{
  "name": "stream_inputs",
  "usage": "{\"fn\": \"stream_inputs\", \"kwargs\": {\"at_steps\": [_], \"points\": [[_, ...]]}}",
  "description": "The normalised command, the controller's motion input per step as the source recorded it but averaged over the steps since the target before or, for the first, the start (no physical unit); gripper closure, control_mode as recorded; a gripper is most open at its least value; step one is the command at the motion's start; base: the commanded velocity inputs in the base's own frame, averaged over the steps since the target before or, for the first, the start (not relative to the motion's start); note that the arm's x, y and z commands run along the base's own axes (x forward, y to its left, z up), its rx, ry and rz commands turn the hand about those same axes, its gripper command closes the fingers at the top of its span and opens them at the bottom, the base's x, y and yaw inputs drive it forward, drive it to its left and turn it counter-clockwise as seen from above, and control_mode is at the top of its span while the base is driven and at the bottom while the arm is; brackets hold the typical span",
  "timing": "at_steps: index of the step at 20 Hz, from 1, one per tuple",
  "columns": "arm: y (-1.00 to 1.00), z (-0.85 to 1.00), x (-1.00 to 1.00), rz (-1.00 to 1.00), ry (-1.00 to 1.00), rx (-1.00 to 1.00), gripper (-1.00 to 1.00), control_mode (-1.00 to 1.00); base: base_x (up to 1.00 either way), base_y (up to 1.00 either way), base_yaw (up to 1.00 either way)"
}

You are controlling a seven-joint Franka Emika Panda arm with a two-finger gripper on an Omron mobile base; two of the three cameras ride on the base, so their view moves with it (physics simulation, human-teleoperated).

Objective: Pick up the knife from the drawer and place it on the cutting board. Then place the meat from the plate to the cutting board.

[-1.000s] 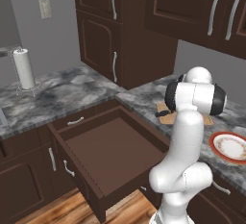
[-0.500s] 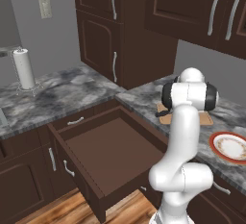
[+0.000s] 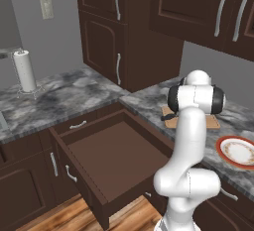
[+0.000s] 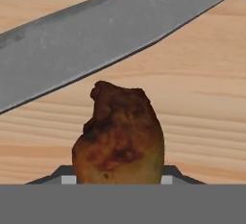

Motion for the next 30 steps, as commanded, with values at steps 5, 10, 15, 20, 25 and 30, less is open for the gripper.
{"fn": "stream_inputs", "kwargs": {"at_steps": [5, 10, 15, 20, 25, 30], "points": [[0.0, 0.0, -0.01, 0.04, 0.0, 0.0, -1.0, -1.0, 0.0, 0.0, 0.0], [0.0, 0.08, -0.11, 0.0, 0.0, 0.0, -1.0, -1.0, 0.0, 0.0, 0.0], [0.05, 0.19, -0.21, 0.0, 0.0, 0.0, -1.0, -1.0, 0.0, 0.0, 0.0], [0.15, 0.33, -0.34, 0.0, 0.0, 0.0, -1.0, -1.0, 0.0, 0.0, 0.0], [0.23, 0.26, -0.43, 0.0, 0.0, 0.0, -1.0, -1.0, 0.0, 0.0, 0.0], [0.24, 0.26, -0.5, 0.0, 0.0, 0.0, -1.0, -1.0, 0.0, 0.0, 0.0]]}}
